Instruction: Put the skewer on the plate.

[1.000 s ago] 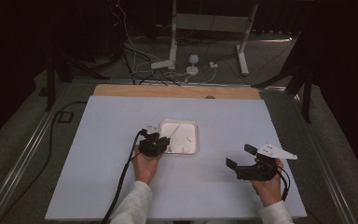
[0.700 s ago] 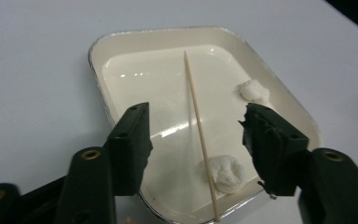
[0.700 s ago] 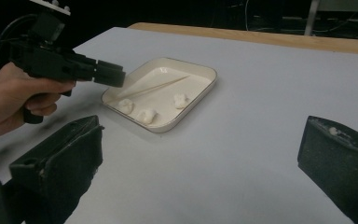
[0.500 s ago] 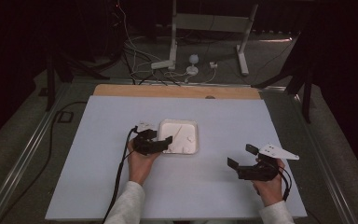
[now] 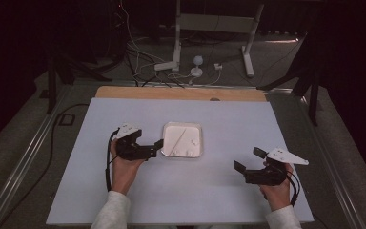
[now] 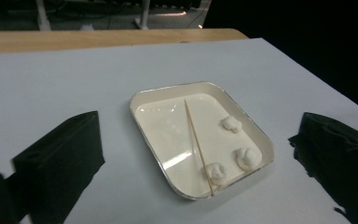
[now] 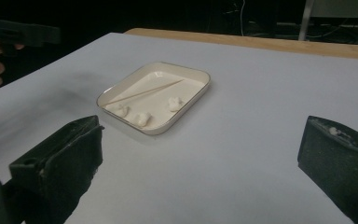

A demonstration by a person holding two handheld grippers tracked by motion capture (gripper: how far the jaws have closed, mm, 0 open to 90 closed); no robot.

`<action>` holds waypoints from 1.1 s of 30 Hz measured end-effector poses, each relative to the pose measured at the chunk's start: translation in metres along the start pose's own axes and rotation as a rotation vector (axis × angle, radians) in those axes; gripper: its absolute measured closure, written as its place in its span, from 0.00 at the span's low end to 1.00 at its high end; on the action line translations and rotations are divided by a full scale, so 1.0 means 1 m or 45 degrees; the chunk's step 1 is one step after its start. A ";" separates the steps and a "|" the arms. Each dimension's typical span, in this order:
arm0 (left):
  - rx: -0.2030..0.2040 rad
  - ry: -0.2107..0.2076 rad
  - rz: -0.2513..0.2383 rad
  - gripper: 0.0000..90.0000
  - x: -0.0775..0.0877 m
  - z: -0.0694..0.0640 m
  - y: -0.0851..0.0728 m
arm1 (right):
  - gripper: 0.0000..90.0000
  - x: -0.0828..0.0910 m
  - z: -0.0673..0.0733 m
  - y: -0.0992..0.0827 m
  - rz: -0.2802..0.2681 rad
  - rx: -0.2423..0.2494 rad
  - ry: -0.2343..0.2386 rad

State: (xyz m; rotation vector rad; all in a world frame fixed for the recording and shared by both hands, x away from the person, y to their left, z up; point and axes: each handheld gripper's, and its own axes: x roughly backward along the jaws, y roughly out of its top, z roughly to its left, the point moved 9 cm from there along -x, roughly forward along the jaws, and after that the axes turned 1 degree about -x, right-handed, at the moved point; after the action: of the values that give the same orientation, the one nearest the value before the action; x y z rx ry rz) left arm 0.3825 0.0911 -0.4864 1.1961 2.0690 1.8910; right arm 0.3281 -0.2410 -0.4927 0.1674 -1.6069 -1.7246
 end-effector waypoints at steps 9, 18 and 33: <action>-0.108 0.030 -0.115 0.00 0.041 0.008 -0.005 | 0.00 0.005 -0.003 0.000 -0.022 0.013 -0.013; -0.110 0.095 -0.145 0.01 0.073 0.026 -0.031 | 0.00 0.006 -0.005 -0.003 -0.034 0.041 -0.022; -0.092 0.138 -0.207 0.01 0.095 0.040 -0.042 | 0.00 0.006 -0.008 -0.006 -0.056 0.051 -0.013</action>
State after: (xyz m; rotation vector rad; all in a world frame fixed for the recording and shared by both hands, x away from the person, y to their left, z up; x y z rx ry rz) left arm 0.3195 0.1826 -0.4922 0.8990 2.0598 1.9754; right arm 0.3259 -0.2511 -0.4976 0.2150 -1.6571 -1.7298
